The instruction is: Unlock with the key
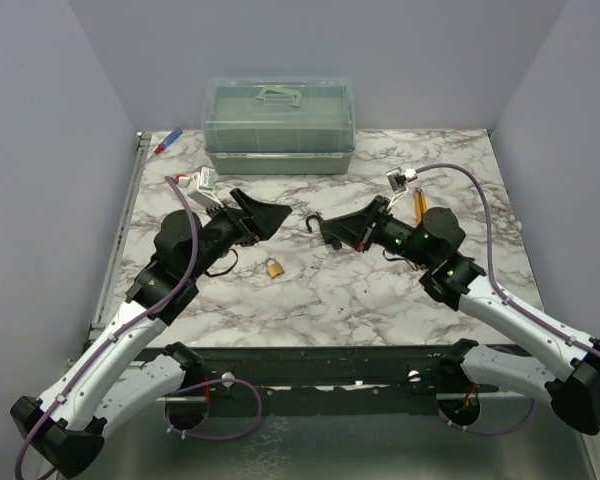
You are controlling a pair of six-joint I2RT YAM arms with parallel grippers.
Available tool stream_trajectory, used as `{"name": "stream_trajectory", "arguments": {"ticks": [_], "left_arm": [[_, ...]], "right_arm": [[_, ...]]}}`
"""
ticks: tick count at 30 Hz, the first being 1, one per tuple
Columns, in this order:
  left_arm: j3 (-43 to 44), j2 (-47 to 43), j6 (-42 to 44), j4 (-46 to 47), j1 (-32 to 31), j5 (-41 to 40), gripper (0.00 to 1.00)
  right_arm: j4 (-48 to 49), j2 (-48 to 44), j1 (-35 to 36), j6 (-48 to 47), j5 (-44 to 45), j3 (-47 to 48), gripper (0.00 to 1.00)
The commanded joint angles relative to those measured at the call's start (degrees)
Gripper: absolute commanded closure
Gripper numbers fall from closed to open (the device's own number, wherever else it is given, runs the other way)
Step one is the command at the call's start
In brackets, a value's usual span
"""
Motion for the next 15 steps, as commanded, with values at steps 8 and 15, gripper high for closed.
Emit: {"name": "stream_trajectory", "arguments": {"ticks": [8, 15], "left_arm": [[17.8, 20.1, -2.3, -48.2, 0.2, -22.7, 0.18], [17.8, 26.3, -0.7, -48.6, 3.2, -23.6, 0.01]], "right_arm": [[-20.5, -4.1, 0.1, -5.8, 12.9, -2.0, 1.00], [-31.7, -4.9, 0.1, -6.3, 12.7, 0.5, 1.00]]}}
